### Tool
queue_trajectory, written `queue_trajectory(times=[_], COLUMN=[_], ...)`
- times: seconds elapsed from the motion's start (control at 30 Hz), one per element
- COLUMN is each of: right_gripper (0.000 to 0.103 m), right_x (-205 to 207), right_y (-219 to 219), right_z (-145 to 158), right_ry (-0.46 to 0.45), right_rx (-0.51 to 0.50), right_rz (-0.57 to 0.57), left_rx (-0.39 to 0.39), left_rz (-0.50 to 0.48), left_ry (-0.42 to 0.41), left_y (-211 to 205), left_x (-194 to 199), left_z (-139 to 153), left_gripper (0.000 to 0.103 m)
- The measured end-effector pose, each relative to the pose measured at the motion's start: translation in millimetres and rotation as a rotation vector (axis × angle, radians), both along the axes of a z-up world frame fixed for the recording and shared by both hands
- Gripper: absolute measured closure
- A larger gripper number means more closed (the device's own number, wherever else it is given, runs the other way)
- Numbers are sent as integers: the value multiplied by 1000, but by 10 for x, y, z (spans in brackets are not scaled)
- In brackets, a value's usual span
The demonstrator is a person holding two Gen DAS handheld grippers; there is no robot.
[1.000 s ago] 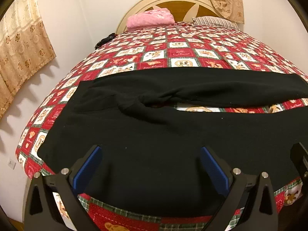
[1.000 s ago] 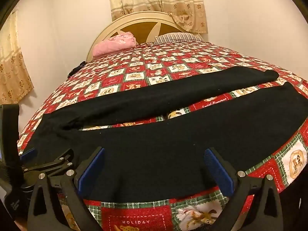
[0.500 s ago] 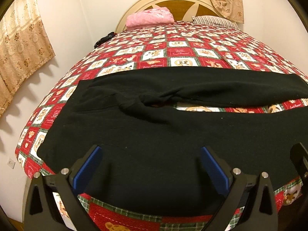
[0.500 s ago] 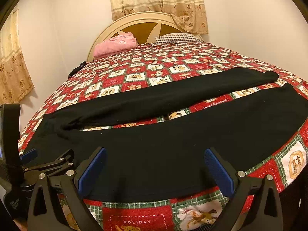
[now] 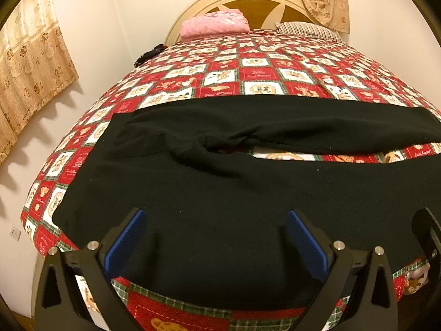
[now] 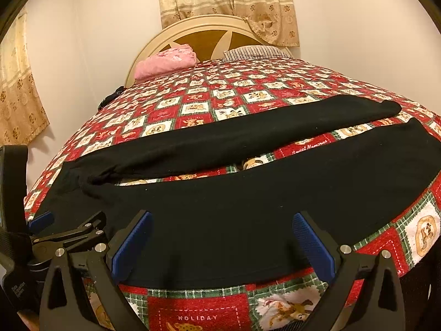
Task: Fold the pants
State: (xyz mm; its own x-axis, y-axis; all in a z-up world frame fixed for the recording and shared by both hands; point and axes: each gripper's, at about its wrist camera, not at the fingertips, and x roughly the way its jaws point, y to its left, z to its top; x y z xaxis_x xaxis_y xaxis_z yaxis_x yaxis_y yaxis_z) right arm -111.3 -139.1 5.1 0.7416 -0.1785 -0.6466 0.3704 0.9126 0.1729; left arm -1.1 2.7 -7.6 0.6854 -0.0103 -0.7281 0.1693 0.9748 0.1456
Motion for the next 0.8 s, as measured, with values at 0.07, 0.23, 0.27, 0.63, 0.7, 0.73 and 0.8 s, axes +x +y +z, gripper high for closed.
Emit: queue_trajectory(times=[0.07, 0.23, 0.27, 0.63, 0.7, 0.73, 0.8], right_gripper=[1, 1, 1, 1, 1, 1, 1], right_x=[2, 10, 13, 0, -3, -9, -9], right_y=[-1, -3, -4, -14, -17, -19, -16], right_z=[-4, -14, -19, -29, -36, -35, -39], right_ry=[-1, 0, -1, 1, 2, 2, 3], right_rx=[-3, -1, 0, 0, 1, 1, 1], right_rz=[-2, -4, -4, -5, -5, -5, -4], left_rx=[-1, -3, -4, -14, -15, -14, -14], left_rz=[-1, -1, -2, 1, 1, 1, 2], left_ry=[0, 4, 6, 14, 15, 14, 16], left_y=[4, 1, 0, 7, 8, 9, 12], left_x=[2, 5, 5, 11, 12, 13, 16], left_z=[0, -6, -9, -24, -26, -25, -26], left_gripper=[0, 0, 0, 0, 0, 0, 0])
